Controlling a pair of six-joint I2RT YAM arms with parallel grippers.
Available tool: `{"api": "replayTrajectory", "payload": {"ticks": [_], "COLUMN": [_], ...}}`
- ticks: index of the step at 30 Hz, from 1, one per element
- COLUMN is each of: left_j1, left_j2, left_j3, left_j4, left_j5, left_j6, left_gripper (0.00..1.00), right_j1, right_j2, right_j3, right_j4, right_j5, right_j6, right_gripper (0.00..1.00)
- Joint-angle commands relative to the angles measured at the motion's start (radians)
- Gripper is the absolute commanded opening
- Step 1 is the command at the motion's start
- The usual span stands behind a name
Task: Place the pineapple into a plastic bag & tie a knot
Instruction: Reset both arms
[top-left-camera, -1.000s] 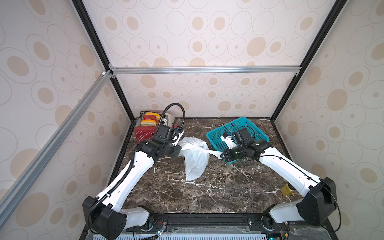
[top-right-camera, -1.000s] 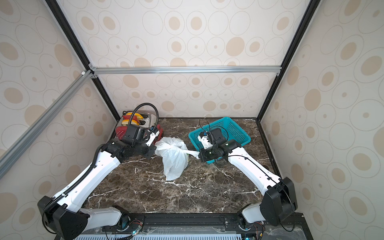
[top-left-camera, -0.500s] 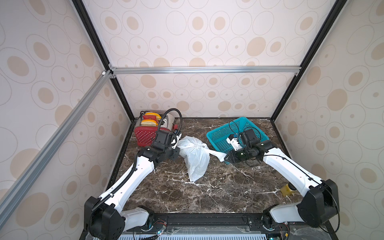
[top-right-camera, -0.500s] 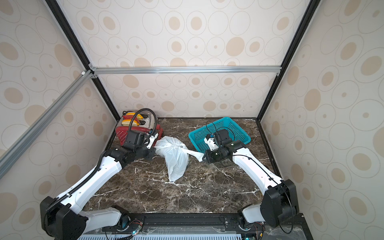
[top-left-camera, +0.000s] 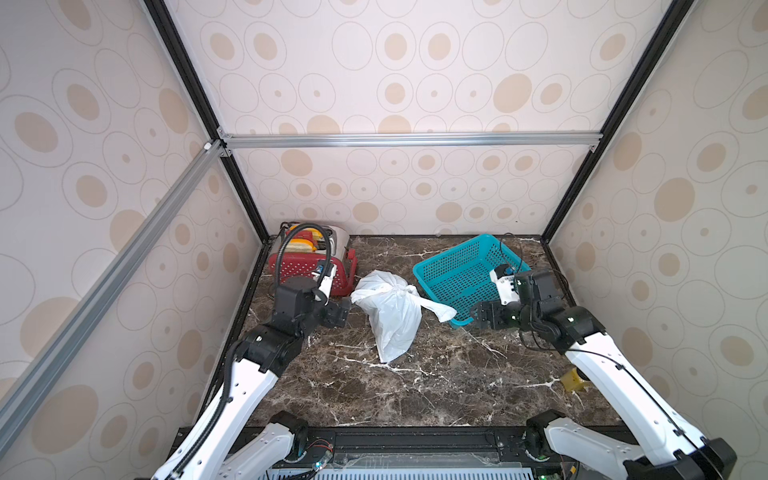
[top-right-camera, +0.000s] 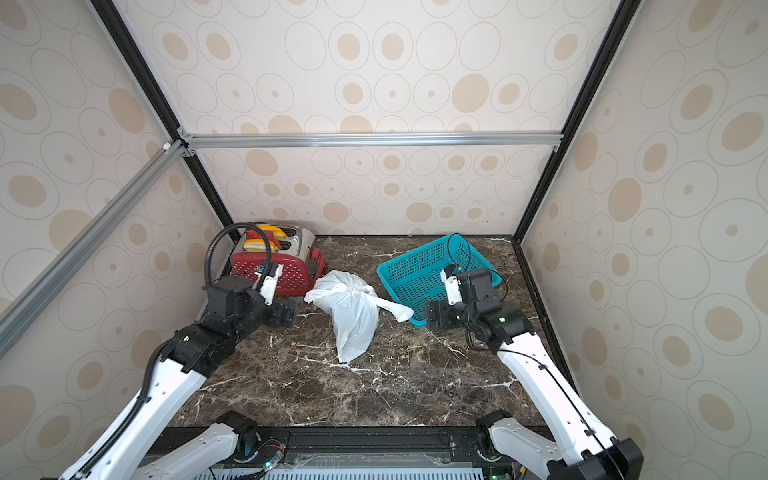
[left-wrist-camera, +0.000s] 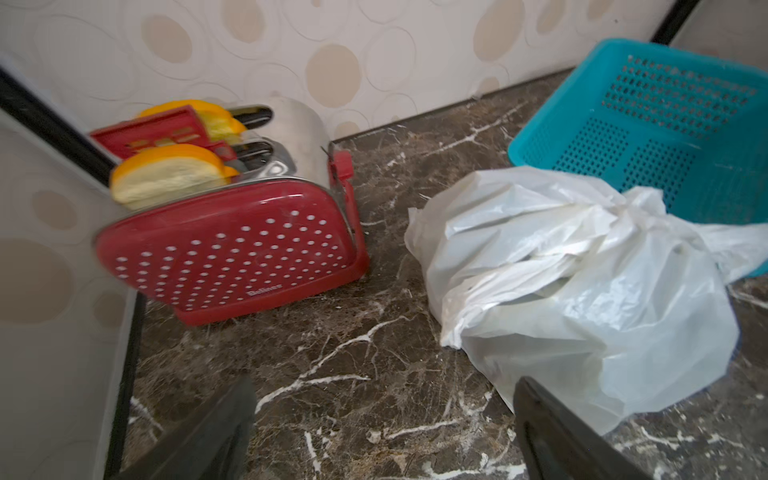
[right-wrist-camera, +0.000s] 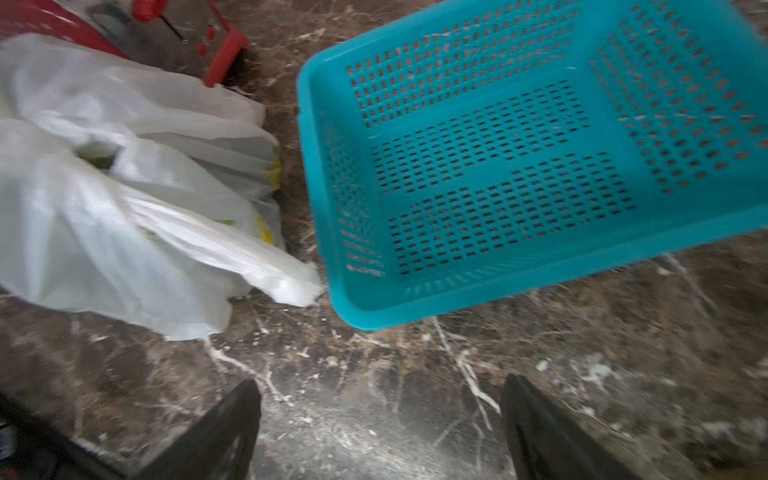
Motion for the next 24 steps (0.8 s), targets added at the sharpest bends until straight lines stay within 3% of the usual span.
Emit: {"api": "replayTrajectory", "payload": {"ticks": [1,3,5,7,13,15,16,19,20,21,23,24], "left_j1": [0.011,0.053,0.101,0.143,0.289,0.301,0.306,0.318,0.321,0.324,0.334,0.335], "left_j2": [-0.050,-0.038,-0.009,0.036,0.227,0.313,0.363,0.468,0.504,0.540,0.632,0.679], "left_j3": [-0.061,-0.137,-0.251,-0.364,-0.596,-0.630,-0.644,-0.635,-0.631,-0.626,-0.634,-0.634], "left_j4": [0.052,0.129,0.276,0.448,0.945,1.097,1.169,1.310,1.362,1.383,1.491,1.532], "left_j5": [-0.355,-0.435,-0.424,-0.412,-0.284,-0.262,-0.240,-0.142,-0.112,-0.080,-0.029,-0.013], "left_j6": [-0.083,-0.073,-0.005,0.054,0.022,0.024,0.020,0.040,0.070,0.091,0.108,0.116], "left_gripper": [0.99,0.99,0.99,0.99,0.99,0.99,0.99,0.99,0.99,0.99,0.99,0.99], "right_j1": [-0.009,-0.016,-0.059,-0.129,-0.297,-0.310,-0.328,-0.435,-0.457,-0.464,-0.463,-0.461], "right_j2": [-0.036,-0.029,0.022,0.117,0.451,0.498,0.526,0.523,0.561,0.573,0.530,0.567], "right_j3": [-0.125,-0.240,-0.360,-0.439,-0.457,-0.418,-0.404,-0.553,-0.608,-0.614,-0.551,-0.568], "right_j4": [0.113,0.285,0.545,0.775,1.214,1.242,1.216,1.453,1.625,1.675,1.459,1.560], "right_j5": [0.330,0.438,0.493,0.405,0.245,0.201,0.188,0.042,0.012,-0.015,-0.040,-0.057], "right_j6": [-0.050,-0.138,-0.239,-0.327,-0.391,-0.437,-0.416,-0.336,-0.315,-0.316,-0.332,-0.343], "right_gripper": [0.94,0.95,0.95,0.96,0.99,0.99,0.97,0.97,0.98,0.99,1.00,1.00]}}
